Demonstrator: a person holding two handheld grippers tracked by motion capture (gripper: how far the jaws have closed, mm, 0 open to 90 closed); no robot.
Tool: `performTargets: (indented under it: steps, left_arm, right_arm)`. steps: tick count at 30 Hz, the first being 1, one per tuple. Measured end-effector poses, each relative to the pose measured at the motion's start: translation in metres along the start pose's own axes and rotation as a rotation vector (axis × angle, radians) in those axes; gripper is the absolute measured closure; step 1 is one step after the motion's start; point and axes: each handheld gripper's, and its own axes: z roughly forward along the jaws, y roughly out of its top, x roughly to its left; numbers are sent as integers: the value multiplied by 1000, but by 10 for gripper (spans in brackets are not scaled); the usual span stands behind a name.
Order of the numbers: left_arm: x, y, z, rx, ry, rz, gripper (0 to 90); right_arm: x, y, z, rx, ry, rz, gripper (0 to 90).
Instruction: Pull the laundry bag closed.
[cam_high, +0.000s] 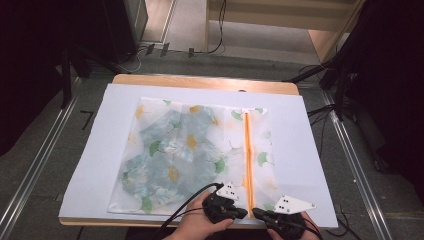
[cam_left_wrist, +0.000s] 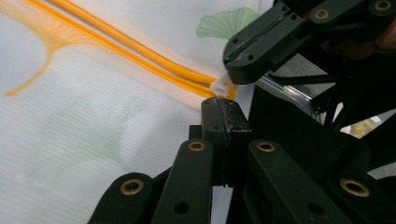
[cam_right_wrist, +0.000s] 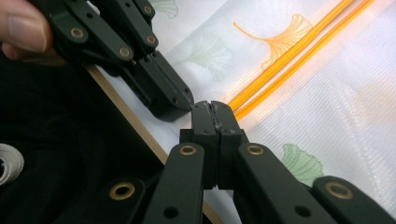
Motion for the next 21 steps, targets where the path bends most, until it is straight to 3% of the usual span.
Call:
performTargets:
  steps: [4,7,13,21]
  left_arm:
    - [2,0,2,1,-13,-15,900]
    - [0,0,2,3,-1,9,900]
    - [2,0,2,6,-10,-6,900]
    - [3,0,2,6,-13,-14,900]
  right_arm:
    - [0,2,1,22,-11,6,900]
    - [0,5,4,42,-21,42,900]
    - [-1,10,8,64,-41,83,900]
    - [-4,14,10,61,-60,119,900]
